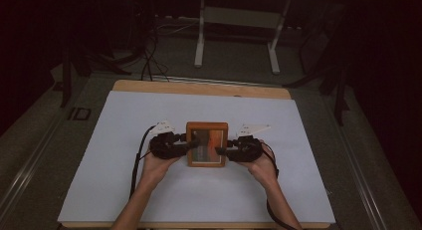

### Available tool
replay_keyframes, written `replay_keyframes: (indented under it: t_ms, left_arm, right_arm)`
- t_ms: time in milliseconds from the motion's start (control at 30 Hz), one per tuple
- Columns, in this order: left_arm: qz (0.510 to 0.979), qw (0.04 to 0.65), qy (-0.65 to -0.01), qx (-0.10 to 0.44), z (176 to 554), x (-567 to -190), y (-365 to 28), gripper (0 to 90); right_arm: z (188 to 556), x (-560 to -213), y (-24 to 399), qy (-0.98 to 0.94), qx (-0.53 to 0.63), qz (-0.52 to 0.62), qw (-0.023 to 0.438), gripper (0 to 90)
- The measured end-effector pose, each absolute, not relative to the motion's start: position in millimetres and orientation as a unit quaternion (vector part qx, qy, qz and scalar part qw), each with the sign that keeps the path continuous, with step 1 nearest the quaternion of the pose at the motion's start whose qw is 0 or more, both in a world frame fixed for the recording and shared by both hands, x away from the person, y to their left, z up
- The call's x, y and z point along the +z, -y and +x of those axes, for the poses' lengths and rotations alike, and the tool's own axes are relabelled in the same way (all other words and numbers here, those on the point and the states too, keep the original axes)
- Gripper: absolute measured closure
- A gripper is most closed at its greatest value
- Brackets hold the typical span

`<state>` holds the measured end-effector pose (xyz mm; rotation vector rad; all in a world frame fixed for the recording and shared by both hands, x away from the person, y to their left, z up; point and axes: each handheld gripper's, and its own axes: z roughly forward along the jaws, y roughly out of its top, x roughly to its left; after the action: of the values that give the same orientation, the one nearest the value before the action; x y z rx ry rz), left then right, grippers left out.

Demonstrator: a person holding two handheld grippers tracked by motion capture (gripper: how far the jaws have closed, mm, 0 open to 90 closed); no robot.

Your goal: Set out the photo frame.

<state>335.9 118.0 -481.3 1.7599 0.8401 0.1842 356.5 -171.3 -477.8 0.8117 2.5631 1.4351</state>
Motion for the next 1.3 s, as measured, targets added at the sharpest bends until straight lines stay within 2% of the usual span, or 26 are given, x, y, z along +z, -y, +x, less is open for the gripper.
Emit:
replay_keyframes:
  t_ms: [400, 1300]
  left_arm:
    - [0.738, 0.562, -0.365, 0.080, 338.2, -483.2, -123.9, 54.9]
    - [0.737, 0.549, -0.387, 0.075, 349.4, -488.1, -109.2, 55.6]
  right_arm:
    - [358.7, -483.9, 163.4, -0.833, 0.476, 0.278, 0.037, 59.1]
    - [371.8, -491.4, 176.6, -0.821, 0.483, 0.303, 0.022, 57.7]
